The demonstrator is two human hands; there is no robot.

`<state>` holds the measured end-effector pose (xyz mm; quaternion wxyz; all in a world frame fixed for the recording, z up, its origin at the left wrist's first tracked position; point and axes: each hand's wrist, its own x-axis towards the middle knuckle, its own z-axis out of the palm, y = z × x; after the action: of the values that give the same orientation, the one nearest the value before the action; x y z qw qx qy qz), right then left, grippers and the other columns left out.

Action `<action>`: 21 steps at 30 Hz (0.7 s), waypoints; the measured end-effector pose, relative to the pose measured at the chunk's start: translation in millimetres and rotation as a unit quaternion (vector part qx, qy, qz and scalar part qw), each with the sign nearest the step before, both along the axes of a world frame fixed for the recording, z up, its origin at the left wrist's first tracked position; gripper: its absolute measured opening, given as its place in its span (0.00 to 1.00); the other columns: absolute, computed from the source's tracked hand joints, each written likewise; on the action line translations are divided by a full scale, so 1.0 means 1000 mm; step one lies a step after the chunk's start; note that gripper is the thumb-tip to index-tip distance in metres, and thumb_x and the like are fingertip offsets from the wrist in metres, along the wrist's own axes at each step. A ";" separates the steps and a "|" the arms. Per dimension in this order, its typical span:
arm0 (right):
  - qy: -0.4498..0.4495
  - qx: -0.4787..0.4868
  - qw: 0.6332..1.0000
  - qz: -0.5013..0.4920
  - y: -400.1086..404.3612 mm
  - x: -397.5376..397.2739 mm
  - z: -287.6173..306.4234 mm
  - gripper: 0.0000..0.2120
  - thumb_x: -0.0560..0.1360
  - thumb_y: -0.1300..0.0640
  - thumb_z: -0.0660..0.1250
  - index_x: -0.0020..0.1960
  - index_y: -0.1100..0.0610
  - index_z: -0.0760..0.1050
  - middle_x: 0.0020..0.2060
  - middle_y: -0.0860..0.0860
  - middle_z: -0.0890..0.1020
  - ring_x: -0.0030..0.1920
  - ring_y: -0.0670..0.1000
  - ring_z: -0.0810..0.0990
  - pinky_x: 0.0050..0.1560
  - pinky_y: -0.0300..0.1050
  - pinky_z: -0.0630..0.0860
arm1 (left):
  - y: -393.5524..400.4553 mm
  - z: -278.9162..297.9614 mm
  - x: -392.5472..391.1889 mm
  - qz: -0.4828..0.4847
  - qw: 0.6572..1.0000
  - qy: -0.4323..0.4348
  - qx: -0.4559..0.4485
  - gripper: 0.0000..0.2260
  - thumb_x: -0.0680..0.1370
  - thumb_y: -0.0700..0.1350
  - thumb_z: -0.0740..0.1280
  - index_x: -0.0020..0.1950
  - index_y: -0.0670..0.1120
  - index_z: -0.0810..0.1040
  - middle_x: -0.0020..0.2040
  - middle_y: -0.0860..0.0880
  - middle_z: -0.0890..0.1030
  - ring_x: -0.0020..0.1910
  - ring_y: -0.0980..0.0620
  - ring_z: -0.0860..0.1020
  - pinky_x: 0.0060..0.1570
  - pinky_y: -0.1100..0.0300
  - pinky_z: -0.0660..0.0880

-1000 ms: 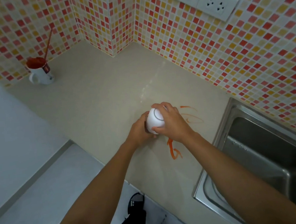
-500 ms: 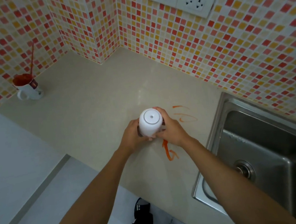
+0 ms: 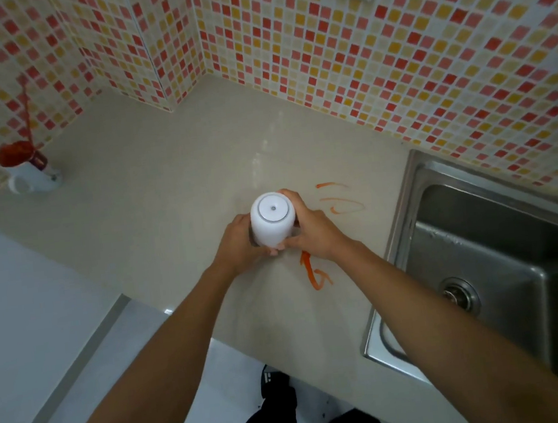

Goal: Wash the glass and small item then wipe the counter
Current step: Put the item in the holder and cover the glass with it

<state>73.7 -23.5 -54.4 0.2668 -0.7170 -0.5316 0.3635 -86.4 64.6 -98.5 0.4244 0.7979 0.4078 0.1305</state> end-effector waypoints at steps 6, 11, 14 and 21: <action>0.016 0.009 0.999 -0.030 -0.003 -0.002 -0.004 0.44 0.64 0.60 0.76 0.73 0.46 0.58 0.62 0.49 0.77 0.60 0.52 0.77 0.61 0.50 0.75 | -0.005 0.007 -0.003 0.006 0.998 -0.046 -0.048 0.41 0.58 0.53 0.81 0.68 0.51 0.72 0.62 0.54 0.78 0.59 0.56 0.77 0.55 0.59 0.75; 0.004 -0.024 0.999 -0.034 -0.004 -0.003 -0.004 0.43 0.66 0.61 0.75 0.75 0.47 0.57 0.62 0.53 0.77 0.60 0.55 0.77 0.61 0.52 0.75 | -0.006 0.017 -0.001 -0.004 0.998 -0.010 -0.062 0.41 0.62 0.41 0.80 0.73 0.48 0.66 0.67 0.48 0.75 0.63 0.48 0.74 0.58 0.56 0.73; -0.032 -0.073 0.996 -0.041 -0.013 0.002 0.009 0.41 0.70 0.62 0.72 0.77 0.53 0.55 0.68 0.57 0.73 0.68 0.58 0.71 0.66 0.50 0.69 | -0.001 0.030 -0.011 -0.008 0.996 0.076 -0.042 0.38 0.69 0.34 0.74 0.76 0.43 0.61 0.71 0.44 0.70 0.67 0.43 0.71 0.65 0.53 0.69; -0.205 0.088 0.965 -0.140 -0.069 0.048 0.050 0.12 0.77 0.54 0.65 0.57 0.55 0.80 0.54 0.53 0.84 0.55 0.55 0.80 0.54 0.48 0.76 | -0.012 0.097 -0.009 0.163 0.956 -0.001 0.245 0.08 0.78 0.46 0.67 0.54 0.45 0.79 0.48 0.46 0.81 0.46 0.46 0.79 0.46 0.54 0.74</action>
<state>121.7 -92.6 -3.9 0.2618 -0.8171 -0.4994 0.1197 -95.4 52.9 -1.5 0.1897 0.7999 0.4873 0.2946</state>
